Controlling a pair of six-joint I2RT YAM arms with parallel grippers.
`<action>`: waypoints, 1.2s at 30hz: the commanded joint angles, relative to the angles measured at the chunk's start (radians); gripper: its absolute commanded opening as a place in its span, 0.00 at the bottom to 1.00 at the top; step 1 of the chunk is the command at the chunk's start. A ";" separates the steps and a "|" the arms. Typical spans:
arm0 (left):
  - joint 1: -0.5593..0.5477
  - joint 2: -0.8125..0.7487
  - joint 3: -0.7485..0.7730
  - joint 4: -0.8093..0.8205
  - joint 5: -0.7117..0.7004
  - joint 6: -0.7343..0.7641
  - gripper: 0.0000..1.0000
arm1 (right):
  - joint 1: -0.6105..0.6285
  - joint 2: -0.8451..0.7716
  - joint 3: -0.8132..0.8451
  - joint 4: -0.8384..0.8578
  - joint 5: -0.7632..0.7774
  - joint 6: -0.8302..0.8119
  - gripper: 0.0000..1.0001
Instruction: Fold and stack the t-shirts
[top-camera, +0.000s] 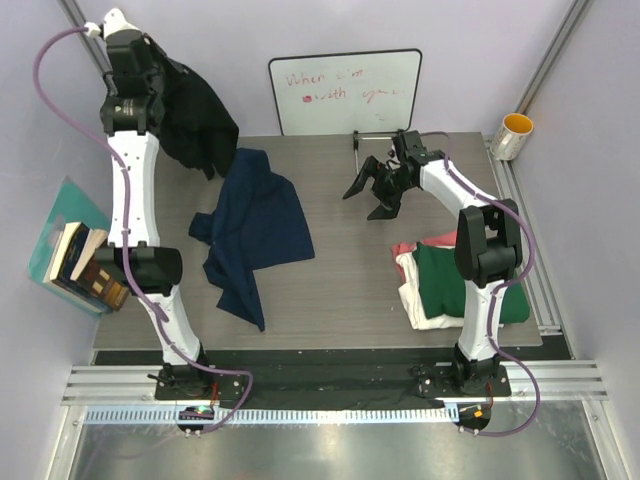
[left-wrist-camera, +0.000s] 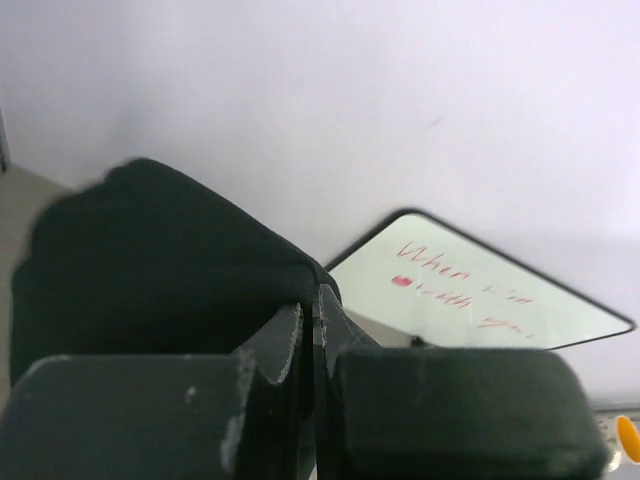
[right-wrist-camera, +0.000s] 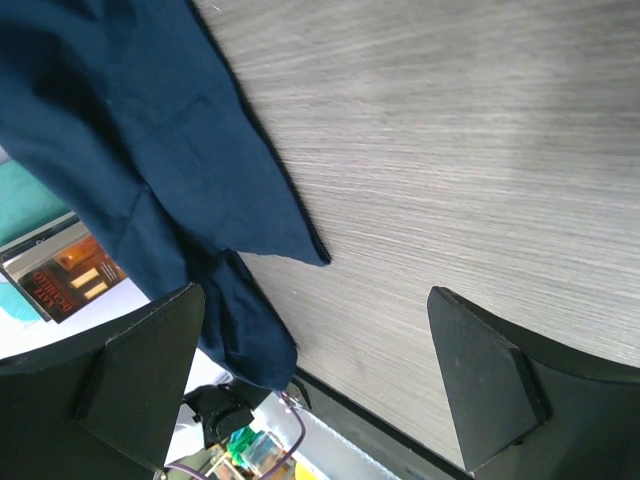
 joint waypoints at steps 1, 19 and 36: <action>-0.004 -0.122 0.062 0.142 0.005 0.043 0.00 | 0.002 -0.061 -0.029 0.021 -0.028 0.015 0.99; 0.073 0.240 -0.134 0.126 -0.101 -0.011 0.00 | 0.005 -0.171 -0.143 0.030 -0.021 -0.005 0.99; 0.144 0.170 -0.030 0.106 -0.181 0.009 0.00 | 0.005 -0.208 -0.201 0.096 -0.026 0.030 1.00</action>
